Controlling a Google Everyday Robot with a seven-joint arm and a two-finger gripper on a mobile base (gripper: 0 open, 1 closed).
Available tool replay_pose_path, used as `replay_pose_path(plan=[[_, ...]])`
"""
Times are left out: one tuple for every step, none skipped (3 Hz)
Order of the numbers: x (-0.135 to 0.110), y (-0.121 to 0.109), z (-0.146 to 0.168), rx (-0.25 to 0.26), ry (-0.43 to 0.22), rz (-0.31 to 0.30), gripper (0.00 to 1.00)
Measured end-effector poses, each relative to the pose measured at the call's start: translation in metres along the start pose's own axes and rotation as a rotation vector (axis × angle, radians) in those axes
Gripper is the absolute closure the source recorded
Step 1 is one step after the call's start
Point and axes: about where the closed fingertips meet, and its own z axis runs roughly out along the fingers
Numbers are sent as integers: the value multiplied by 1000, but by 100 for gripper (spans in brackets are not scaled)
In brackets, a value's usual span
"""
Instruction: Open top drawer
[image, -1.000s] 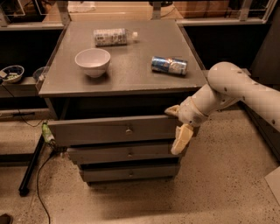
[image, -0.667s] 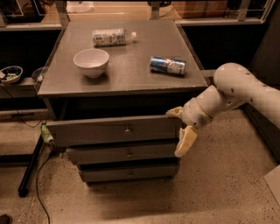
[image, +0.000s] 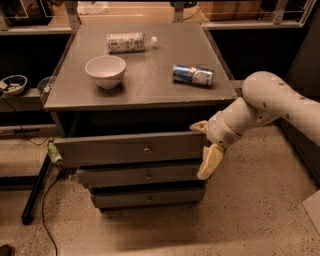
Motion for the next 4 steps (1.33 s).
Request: replay_pose_path(plan=[[-4,-8,-5,71,38,-13,0],[-4,-8,-5,71,38,-13,0],[-2,-15,-1,58,24,-12,0],[-1,-30,11,32,18,-10,0]])
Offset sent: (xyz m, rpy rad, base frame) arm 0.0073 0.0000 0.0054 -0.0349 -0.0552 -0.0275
